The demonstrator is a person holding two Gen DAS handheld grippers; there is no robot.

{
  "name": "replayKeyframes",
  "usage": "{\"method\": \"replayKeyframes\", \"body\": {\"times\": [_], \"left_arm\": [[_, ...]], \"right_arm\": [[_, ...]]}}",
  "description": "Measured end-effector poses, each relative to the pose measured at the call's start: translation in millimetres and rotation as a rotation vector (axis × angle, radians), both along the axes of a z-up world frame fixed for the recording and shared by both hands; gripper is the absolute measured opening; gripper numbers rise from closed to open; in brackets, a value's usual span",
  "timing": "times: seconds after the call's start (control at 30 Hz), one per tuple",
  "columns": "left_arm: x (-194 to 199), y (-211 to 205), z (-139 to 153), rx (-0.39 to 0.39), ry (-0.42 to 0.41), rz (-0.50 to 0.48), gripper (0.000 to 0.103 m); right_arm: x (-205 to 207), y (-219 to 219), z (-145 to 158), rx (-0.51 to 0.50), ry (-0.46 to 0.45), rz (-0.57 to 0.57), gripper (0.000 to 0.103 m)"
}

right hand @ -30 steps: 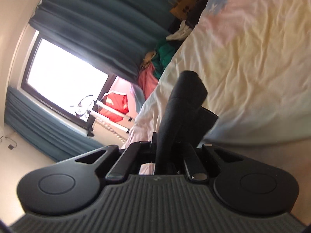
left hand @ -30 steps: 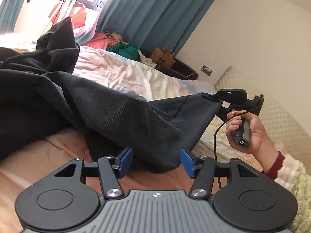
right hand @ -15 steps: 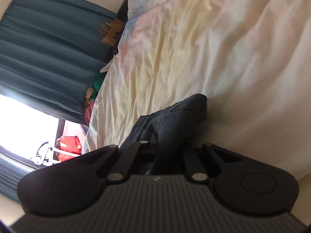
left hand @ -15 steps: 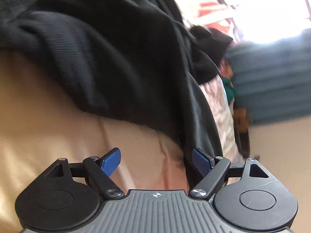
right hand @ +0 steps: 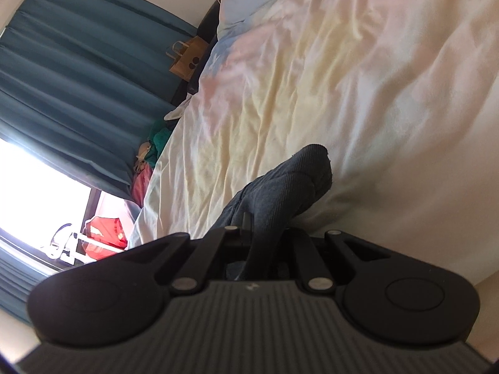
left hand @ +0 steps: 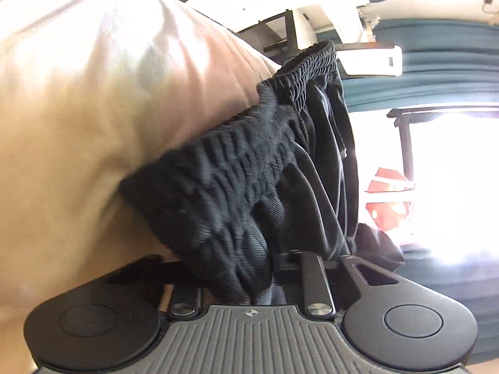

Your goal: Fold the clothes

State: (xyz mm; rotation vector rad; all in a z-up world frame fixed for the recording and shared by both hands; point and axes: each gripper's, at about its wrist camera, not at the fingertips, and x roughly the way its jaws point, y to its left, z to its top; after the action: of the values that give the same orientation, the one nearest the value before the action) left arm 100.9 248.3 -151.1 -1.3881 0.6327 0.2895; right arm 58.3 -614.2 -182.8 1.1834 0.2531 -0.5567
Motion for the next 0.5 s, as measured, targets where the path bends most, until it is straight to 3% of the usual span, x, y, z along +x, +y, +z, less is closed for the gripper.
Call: {"method": "replayKeyframes", "body": {"times": [0.1,0.17,0.23,0.33,0.43,0.5], "left_arm": [[8.9,9.3,31.0,0.066,-0.031,-0.025,0.013],[15.0,20.5,63.0,0.109,-0.090,-0.029,0.011],[21.8,41.6,93.9,0.093,-0.130,-0.036,0.010],[31.8,56.7,134.5,0.096,-0.175,-0.085,0.010],[25.8,54.8,149.4,0.126,-0.197,-0.128,0.010],[15.7,59.5,139.7,0.108,-0.176,-0.149,0.010]], "right_arm": [[18.7,-2.3,14.4,0.000,0.035,0.013,0.006],[47.2,-4.9,40.8,-0.095,0.091,0.088,0.006],[72.5,-9.2,69.9,-0.138,0.075,0.147,0.006],[89.2,-8.6,119.3,-0.186,-0.109,0.175,0.006],[72.8,-2.4,154.1,-0.294,-0.324,0.132,0.006],[52.0,-9.2,145.4,-0.274,-0.303,0.098,0.006]]}}
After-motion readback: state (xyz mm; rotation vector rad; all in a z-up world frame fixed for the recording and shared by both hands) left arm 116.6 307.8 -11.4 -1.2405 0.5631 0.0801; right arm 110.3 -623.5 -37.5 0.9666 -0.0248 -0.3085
